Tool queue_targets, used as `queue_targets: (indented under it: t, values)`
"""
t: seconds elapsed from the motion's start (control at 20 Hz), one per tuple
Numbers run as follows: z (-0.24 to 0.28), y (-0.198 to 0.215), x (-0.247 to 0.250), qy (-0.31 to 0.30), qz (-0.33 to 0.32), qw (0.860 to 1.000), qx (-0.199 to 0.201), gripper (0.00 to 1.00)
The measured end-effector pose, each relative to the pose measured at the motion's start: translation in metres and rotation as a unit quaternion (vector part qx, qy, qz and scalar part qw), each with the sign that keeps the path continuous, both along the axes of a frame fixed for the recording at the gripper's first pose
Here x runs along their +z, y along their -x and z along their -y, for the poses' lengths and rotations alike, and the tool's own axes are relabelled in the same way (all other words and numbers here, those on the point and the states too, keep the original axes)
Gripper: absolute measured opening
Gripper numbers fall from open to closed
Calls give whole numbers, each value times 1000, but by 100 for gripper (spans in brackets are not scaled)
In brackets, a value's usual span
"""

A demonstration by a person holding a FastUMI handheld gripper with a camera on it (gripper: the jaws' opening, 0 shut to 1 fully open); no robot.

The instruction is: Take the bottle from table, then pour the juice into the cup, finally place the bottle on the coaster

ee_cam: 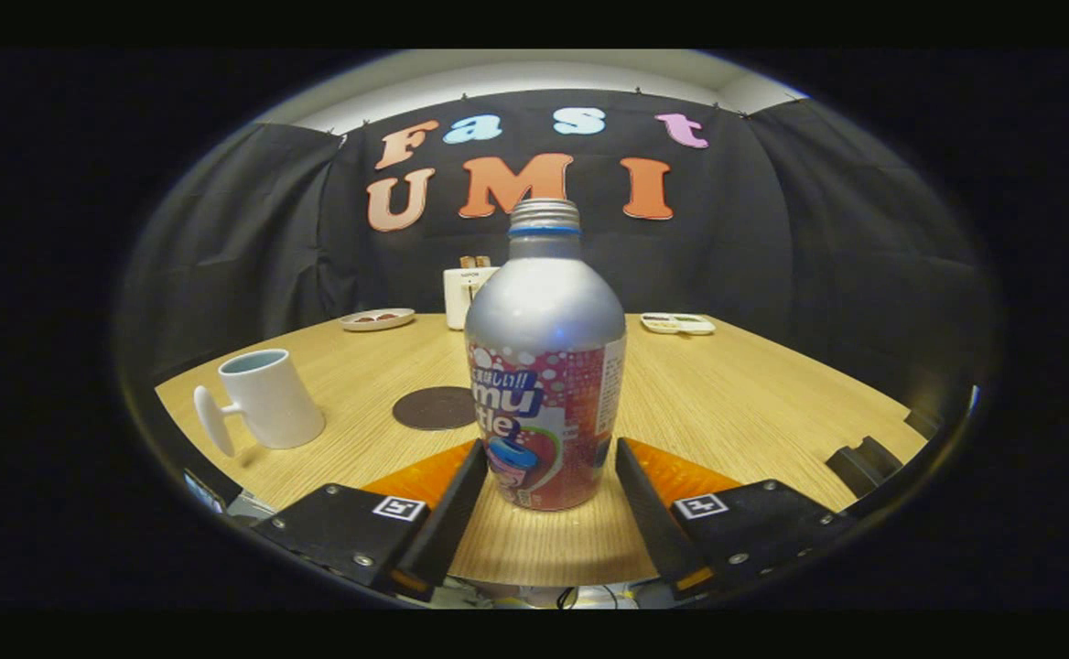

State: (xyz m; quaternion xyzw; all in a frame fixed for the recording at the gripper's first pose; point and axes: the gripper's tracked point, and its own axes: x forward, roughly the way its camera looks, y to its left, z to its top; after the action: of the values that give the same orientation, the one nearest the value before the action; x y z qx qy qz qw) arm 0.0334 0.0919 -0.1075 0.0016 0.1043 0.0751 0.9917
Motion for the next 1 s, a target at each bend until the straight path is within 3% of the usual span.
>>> queue_targets:
  t: [0.1,0.4,0.65,1.0]
  values:
    - [0,2,0,12,0,1000,-5,76]
    - [-12,10,38,97,51,994,-17,75]
    - [-30,15,59,211,95,973,-17,74]
    - [-60,21,64,309,117,944,-3,72]
